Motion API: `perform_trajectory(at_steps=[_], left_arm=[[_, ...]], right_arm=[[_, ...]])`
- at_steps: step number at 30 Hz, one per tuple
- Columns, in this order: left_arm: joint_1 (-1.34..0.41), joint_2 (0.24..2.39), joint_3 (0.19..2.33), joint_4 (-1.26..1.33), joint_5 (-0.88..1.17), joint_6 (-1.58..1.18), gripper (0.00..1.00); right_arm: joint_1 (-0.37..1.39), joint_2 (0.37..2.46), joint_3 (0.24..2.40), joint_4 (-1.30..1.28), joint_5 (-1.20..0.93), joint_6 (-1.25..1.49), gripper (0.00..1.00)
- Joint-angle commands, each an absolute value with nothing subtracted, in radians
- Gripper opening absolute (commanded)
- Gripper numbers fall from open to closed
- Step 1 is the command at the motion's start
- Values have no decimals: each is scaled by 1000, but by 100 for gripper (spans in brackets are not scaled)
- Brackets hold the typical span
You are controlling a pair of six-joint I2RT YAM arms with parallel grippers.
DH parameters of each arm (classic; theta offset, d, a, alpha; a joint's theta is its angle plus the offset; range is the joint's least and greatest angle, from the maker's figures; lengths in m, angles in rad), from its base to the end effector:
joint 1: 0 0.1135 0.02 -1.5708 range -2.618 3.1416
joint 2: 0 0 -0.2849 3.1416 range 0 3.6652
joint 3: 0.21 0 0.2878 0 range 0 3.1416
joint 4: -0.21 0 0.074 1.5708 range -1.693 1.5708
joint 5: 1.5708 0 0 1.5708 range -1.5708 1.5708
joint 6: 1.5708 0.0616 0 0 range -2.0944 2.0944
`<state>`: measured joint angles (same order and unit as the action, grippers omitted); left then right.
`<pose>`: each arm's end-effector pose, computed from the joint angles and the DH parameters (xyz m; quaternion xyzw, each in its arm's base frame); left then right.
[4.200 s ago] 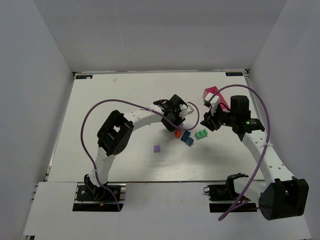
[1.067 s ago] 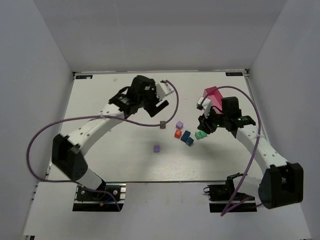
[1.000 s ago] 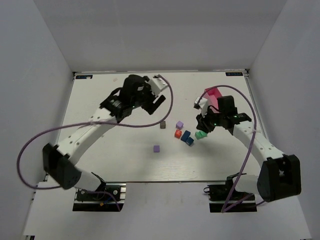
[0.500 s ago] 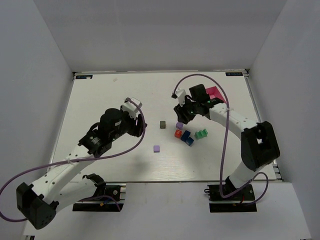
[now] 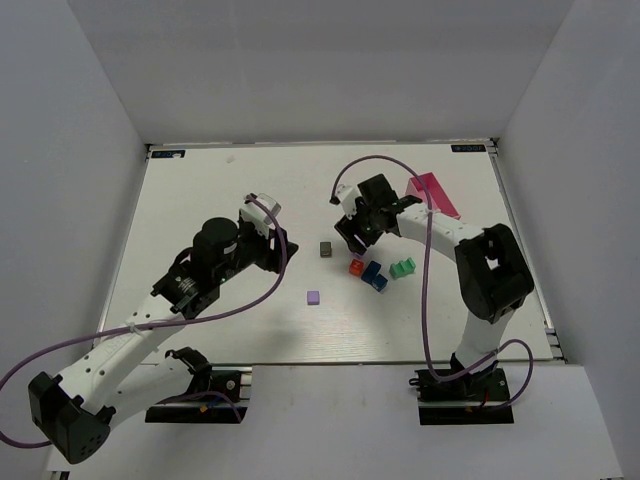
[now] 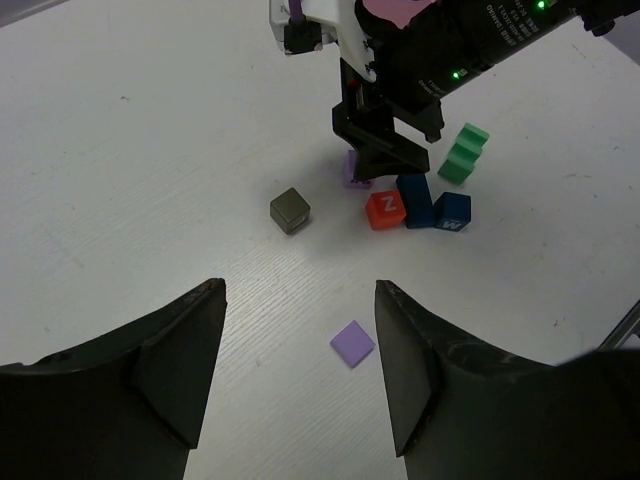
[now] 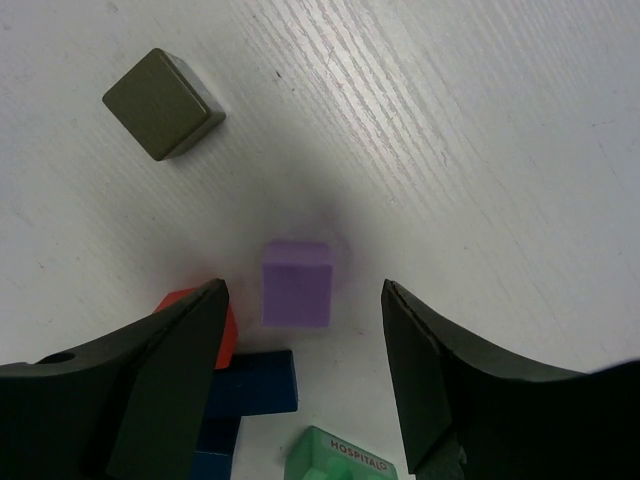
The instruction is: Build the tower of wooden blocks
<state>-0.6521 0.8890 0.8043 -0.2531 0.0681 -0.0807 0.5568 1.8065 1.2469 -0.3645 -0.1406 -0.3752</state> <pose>0.1992 -0.1574 0.3258 0.2487 0.7768 -0.2330 0.5295 0.3675 0.2389 0.1842 -0.4449 0.8350 0.0951 0.3096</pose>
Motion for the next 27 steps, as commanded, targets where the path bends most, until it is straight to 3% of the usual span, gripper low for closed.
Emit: perform_trajectory(at_steps=[1,16,27], left_arm=[[-657,893,801,-238,91,-95,71],[-657,902,801,-238,100,-95,72],[-657,902,801,-238,109,-95,72]], right_arm=[[566,1815,1287,-371,-132,-388,69],[561,1868,1292,-417,-156,-442,61],[565,1879,1313,-476,-224,-514,37]])
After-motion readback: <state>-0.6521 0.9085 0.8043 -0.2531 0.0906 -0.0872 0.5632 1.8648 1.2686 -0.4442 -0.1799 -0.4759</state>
